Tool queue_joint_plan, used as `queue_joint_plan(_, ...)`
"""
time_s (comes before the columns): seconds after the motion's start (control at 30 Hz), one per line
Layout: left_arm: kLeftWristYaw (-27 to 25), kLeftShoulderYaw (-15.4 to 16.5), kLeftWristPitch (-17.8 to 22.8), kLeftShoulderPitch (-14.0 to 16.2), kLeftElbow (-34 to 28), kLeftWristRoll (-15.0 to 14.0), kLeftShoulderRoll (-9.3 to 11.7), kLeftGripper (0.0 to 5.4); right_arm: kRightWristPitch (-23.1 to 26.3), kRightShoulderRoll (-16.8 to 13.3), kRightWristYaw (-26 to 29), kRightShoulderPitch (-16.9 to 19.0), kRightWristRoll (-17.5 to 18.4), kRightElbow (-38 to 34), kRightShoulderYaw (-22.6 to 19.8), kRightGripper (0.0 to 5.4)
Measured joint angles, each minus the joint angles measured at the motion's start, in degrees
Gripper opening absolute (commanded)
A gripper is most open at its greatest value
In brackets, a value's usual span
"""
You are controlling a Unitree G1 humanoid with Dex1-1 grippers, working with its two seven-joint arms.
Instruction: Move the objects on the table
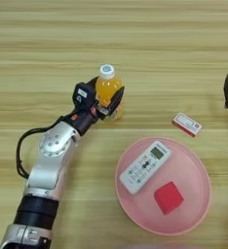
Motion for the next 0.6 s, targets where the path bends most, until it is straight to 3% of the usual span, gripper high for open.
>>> queue_joint_plan(0.2,-1.69,-1.61,0.11,-4.99,2.49,0.2,-0.7,3.49,0.0,0.3,-1.12,-0.24,-0.57,-0.06,0.38,5.4)
queue_joint_plan(0.6,-4.64,-6.29,0.01,-9.28,7.57,0.77,-3.49,3.49,0.07,0.73,-2.4,-0.81,-1.18,-0.49,1.25,5.4)
